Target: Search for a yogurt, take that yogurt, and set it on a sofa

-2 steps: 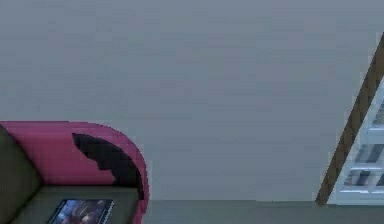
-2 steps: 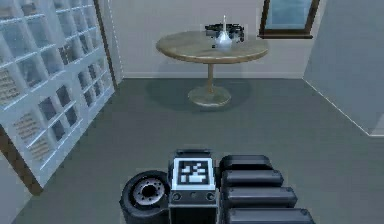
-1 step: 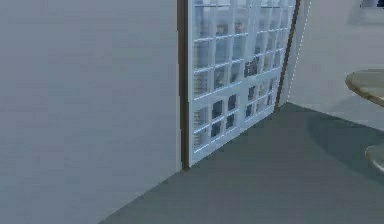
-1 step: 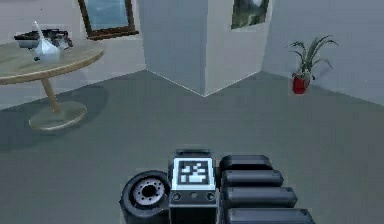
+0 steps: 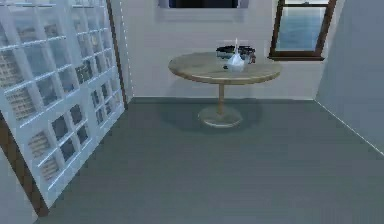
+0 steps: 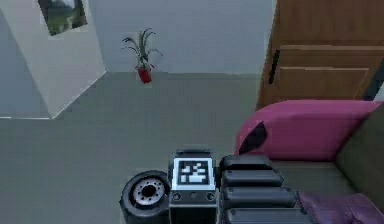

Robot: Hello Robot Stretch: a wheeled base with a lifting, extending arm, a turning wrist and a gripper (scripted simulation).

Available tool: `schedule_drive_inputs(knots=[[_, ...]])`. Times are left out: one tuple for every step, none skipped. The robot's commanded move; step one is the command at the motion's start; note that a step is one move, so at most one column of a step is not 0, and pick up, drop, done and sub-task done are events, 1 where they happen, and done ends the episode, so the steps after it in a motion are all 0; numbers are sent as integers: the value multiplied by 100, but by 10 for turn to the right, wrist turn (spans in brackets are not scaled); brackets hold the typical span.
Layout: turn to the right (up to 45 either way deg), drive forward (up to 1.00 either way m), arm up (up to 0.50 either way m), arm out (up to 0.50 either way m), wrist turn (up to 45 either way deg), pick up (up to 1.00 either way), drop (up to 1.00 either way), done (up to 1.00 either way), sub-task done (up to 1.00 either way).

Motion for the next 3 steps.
schedule_drive_inputs(knots=[[-450,0,0,0,0,0,0,0,0],[-450,0,0,0,0,0,0,0,0],[-60,0,0,0,0,0,0,0,0]])
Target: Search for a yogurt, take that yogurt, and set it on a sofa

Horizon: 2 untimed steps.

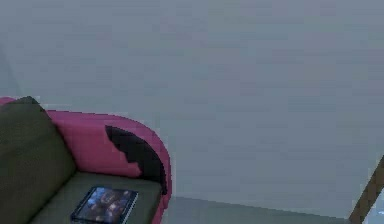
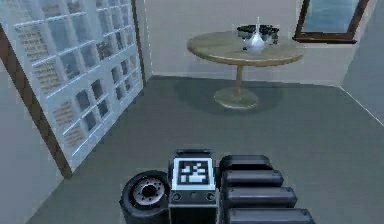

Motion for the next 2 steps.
schedule_drive_inputs(knots=[[450,0,0,0,0,0,0,0,0],[450,0,0,0,0,0,0,0,0]])
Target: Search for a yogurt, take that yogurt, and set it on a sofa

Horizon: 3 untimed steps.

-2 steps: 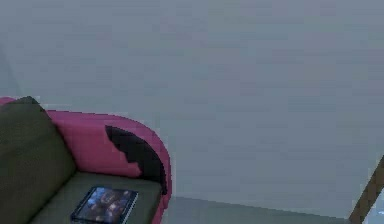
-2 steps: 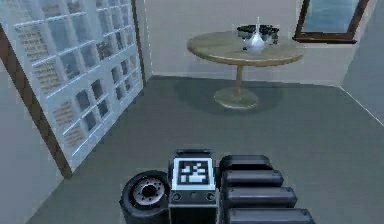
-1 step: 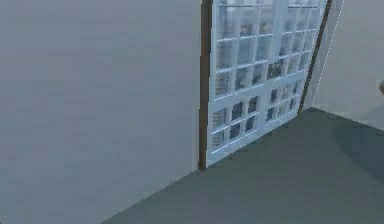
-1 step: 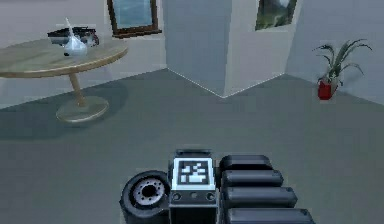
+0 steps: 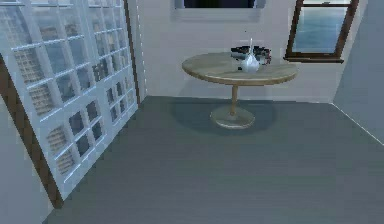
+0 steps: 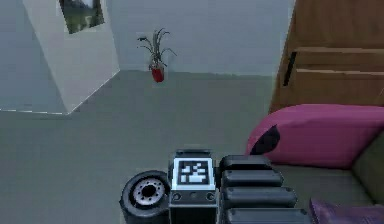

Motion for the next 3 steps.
schedule_drive_inputs(knots=[[30,0,0,0,0,0,0,0,0],[-450,0,0,0,0,0,0,0,0],[-450,0,0,0,0,0,0,0,0]])
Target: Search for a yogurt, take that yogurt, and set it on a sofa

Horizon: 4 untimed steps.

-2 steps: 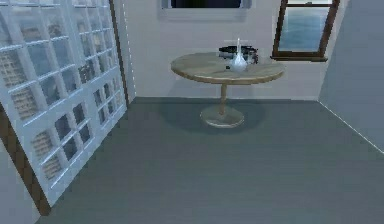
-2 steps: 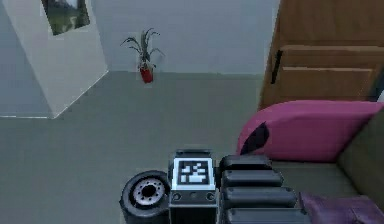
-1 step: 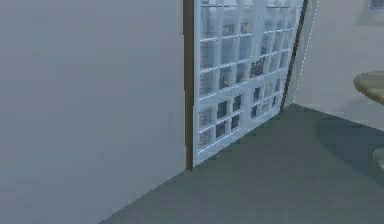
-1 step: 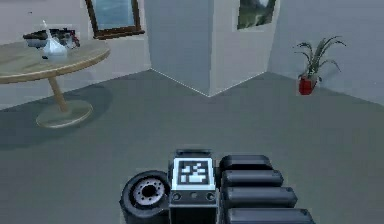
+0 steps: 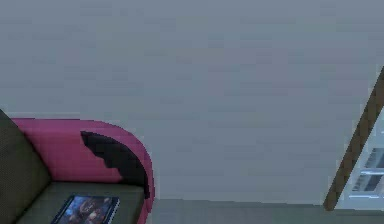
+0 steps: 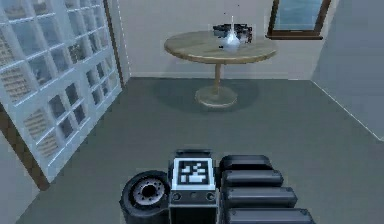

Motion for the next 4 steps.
schedule_drive_inputs(knots=[[-60,0,0,0,0,0,0,0,0],[-30,0,0,0,0,0,0,0,0],[450,0,0,0,0,0,0,0,0],[450,0,0,0,0,0,0,0,0]])
